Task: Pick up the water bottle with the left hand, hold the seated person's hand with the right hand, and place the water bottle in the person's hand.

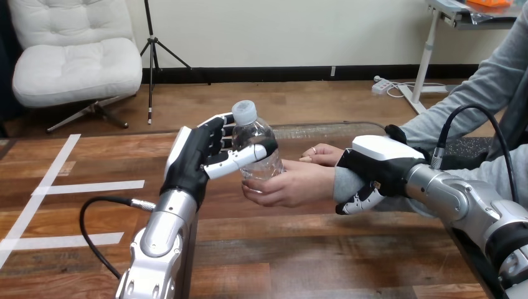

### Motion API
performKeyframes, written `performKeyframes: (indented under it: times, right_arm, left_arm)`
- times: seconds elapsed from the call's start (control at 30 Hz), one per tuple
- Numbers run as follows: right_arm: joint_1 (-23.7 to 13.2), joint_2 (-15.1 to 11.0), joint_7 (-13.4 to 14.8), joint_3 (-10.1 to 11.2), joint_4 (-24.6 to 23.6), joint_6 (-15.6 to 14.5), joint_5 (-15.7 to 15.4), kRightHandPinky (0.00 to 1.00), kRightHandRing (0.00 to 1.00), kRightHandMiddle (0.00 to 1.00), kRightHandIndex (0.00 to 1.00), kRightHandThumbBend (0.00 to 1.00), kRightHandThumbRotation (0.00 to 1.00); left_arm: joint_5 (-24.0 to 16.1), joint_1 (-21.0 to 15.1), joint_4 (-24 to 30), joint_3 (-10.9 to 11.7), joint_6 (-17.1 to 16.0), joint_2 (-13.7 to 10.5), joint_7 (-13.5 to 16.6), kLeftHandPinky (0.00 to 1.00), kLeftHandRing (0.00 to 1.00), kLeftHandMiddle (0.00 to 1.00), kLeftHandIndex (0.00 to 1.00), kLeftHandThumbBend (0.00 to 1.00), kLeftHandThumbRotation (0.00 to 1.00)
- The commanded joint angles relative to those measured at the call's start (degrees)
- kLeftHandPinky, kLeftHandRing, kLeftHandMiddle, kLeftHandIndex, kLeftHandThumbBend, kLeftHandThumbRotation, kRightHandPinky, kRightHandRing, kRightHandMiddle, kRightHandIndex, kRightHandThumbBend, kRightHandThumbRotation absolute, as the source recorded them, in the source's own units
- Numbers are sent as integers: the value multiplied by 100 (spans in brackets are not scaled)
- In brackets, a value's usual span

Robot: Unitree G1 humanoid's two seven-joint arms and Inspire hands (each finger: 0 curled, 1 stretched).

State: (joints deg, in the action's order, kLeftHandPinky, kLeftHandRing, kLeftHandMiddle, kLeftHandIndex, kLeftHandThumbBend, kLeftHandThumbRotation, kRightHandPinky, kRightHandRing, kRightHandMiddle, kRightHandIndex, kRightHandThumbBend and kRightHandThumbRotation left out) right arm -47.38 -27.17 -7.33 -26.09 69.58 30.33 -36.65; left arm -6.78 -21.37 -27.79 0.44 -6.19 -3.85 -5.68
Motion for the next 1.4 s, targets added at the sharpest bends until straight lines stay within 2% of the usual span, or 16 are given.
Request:
performKeyframes:
  times: [0.0, 0.23, 0.5, 1.37]
  right_arm:
    - [-1215, 102, 375, 332, -523, 331, 258, 17, 21, 28, 30, 50, 4]
    - [-1214, 108, 360, 323, -523, 307, 250, 17, 22, 28, 30, 50, 5]
    - [-1198, 118, 365, 326, -528, 309, 257, 17, 21, 28, 30, 50, 5]
    - [-1138, 111, 434, 332, -473, 378, 271, 17, 22, 28, 30, 52, 3]
  left_arm:
    - [166, -682, 250, -19, -55, -16, -87, 95, 93, 94, 95, 100, 83]
    - [126, -616, 347, -16, -114, -53, -97, 99, 96, 97, 97, 100, 92]
    - [182, -558, 443, 29, -140, -75, -154, 100, 99, 99, 98, 100, 99]
    - [593, -417, 731, 214, -165, -110, -175, 100, 100, 100, 100, 100, 100]
